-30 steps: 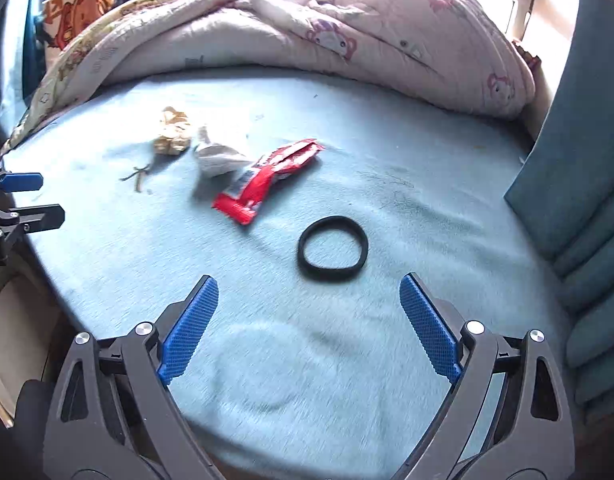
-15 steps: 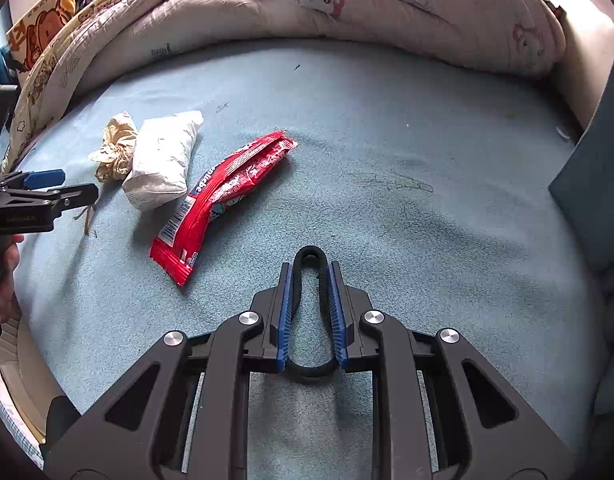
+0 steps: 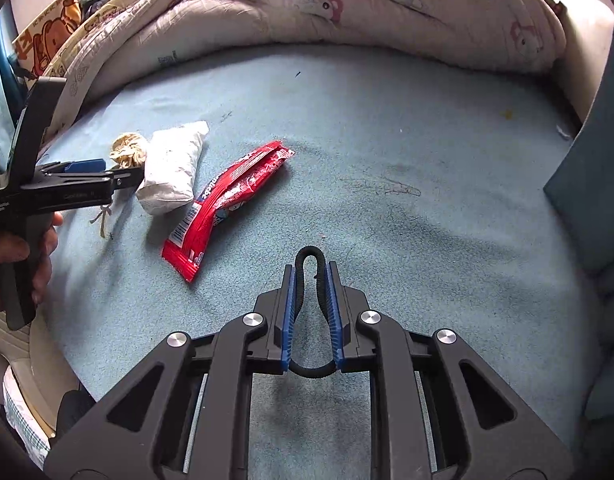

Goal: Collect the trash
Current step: 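Grasp the crumpled beige paper with the left gripper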

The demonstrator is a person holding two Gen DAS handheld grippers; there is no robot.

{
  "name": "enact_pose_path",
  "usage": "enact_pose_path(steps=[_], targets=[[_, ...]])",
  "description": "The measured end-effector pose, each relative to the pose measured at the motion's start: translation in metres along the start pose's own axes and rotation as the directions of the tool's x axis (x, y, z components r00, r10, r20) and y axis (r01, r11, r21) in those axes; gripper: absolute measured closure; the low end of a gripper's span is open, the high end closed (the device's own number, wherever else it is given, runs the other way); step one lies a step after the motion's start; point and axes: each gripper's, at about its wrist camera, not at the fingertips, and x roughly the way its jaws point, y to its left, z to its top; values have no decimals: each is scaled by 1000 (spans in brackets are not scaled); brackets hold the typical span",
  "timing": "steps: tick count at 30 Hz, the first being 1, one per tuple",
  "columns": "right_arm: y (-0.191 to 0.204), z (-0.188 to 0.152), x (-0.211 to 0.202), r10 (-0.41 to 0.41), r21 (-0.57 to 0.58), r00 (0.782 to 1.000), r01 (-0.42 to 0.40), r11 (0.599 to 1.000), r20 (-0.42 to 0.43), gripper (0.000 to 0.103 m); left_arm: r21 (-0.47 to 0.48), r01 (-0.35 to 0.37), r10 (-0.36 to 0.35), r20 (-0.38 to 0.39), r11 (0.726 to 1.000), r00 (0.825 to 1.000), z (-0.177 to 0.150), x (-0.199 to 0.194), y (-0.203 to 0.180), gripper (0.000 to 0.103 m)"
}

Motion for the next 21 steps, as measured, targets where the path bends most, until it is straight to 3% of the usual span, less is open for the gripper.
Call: enact_pose_path(steps=[2,8,11,12,13,14,15,17,21], targets=[[1,-3,0,1,-6,1000,-1,1000,-1,89,13,12,-12,2,1000,1000,4,-3,0,64],[4,-9,2,11,-18,1000,-11,1000,-4,89,22,30,-31,20,999,999,-4,-19,1,80],[9,-9,1,19,-26,1000,-19,999,-1,89,25,47,-48,23,999,999,-8,-26,7,81],[10,-9,1,20,-29,1000,-20,999,-1,89,22,42,-43,33,999,999,-10,-29,9,80],[11,-8,1,22,-34,1000,-22,999,-1,89,10,35,-35,48,999,998,-9,-31,13,60],[13,-7,1,24,-38,1000,-24,999,0,89,-8,37,-37,65,999,997,-8,-35,17,18],[15,-6,1,27,-42,1000,-27,999,2,89,-24,37,-35,90,999,995,-9,-40,20,3],[16,-5,0,32,-50,999,-32,998,7,89,-16,32,-30,114,999,993,-4,-43,20,6],[16,0,4,44,-60,999,-44,997,11,89,-18,-2,3,56,1000,998,11,-19,16,6]])
